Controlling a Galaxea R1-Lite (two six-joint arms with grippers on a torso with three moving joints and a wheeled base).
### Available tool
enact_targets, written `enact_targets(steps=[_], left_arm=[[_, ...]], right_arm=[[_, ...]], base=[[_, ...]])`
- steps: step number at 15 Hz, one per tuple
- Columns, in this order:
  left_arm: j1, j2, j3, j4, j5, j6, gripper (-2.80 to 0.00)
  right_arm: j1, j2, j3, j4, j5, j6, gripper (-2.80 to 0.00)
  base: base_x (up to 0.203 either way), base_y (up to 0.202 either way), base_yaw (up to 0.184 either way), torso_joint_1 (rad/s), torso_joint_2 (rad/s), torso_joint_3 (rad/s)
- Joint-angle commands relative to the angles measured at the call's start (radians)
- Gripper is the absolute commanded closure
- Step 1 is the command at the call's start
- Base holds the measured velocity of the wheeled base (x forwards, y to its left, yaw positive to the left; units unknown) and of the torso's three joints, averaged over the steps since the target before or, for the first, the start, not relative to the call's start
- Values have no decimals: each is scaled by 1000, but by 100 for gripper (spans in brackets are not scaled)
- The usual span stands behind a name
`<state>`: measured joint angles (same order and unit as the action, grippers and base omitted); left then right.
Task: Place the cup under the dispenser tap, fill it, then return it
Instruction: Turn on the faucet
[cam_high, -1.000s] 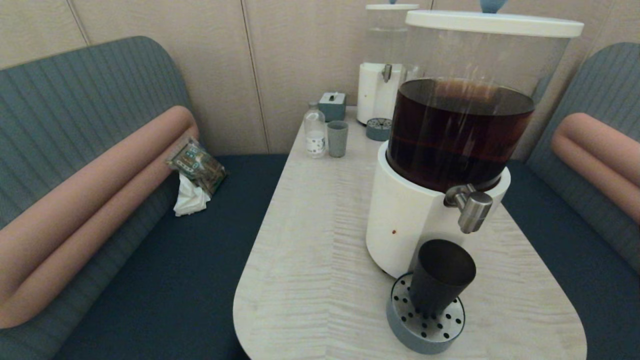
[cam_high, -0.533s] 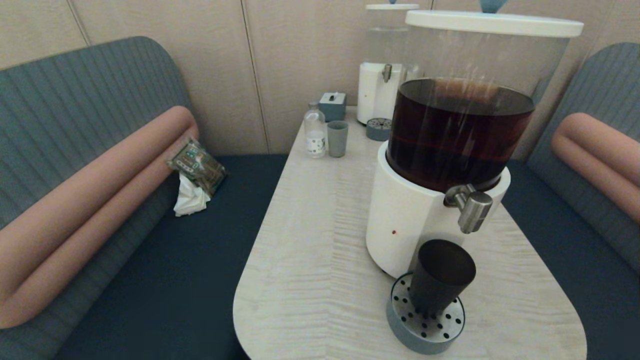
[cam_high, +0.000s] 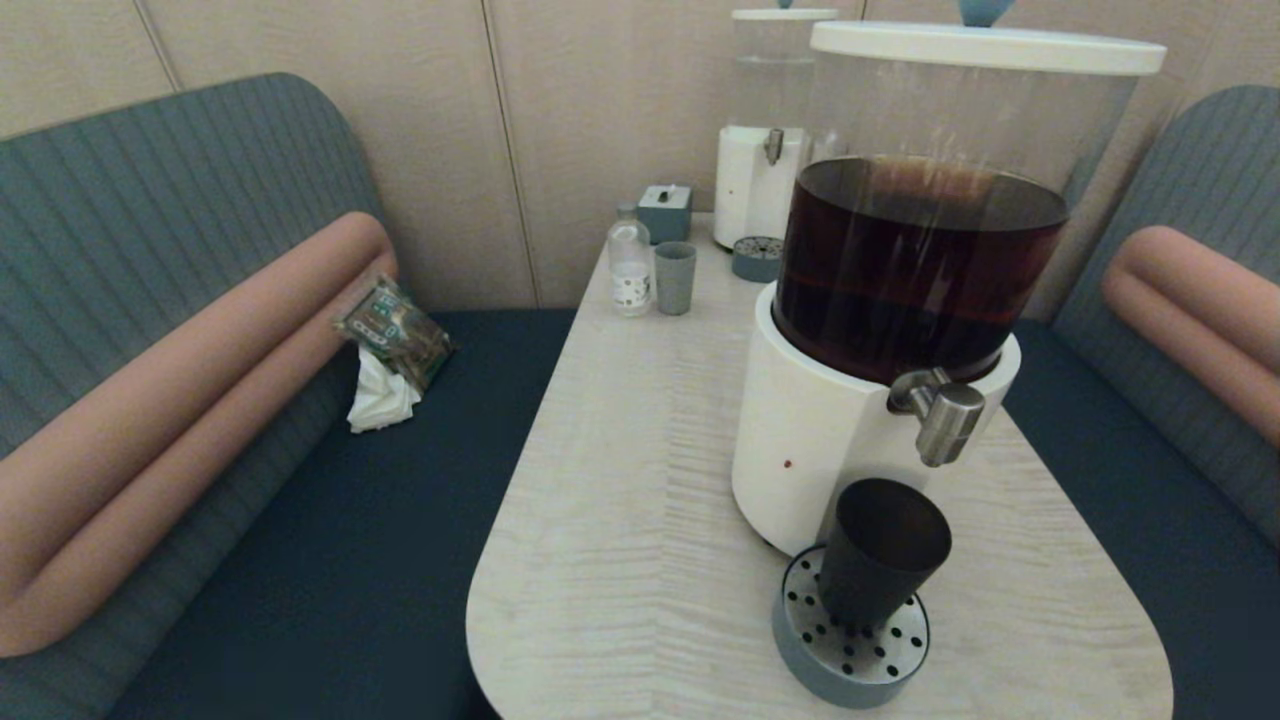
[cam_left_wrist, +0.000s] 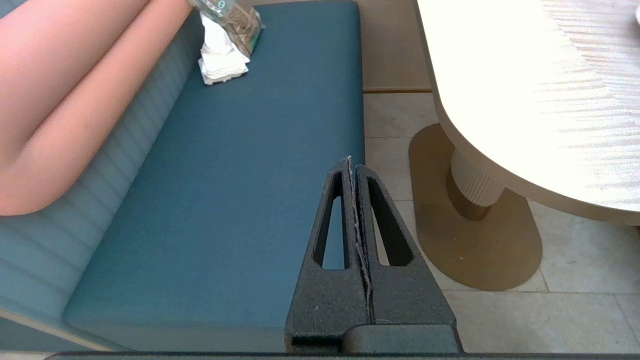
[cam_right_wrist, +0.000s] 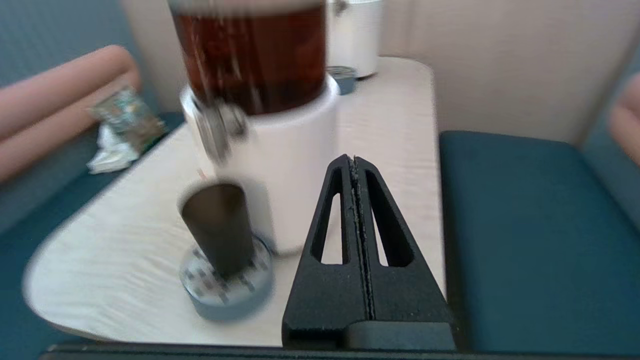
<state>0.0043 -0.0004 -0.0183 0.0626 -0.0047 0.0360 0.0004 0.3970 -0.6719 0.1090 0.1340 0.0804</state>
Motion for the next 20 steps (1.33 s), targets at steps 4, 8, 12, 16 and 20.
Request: enact_targets(steps=[4,8,12,16,20], left_arm=[[0,2,0,0,0,1,0],[0,2,0,0,0,-1,0],[0,2,0,0,0,1,0],[0,2,0,0,0,1,0],[0,2,0,0,-1,-1,0]], right_arm=[[11,501,-306,78,68,29,0],[69,666,-362,106,89,94,0],[85,726,-451,216,154,178,0],[137,766,-484,268,228,176,0],[159,867,-475,208,229,132,0]], base=[[0,0,0,0,0,0],[0,0,0,0,0,0],[0,0,0,0,0,0],[0,0,0,0,0,0],[0,0,0,0,0,0]])
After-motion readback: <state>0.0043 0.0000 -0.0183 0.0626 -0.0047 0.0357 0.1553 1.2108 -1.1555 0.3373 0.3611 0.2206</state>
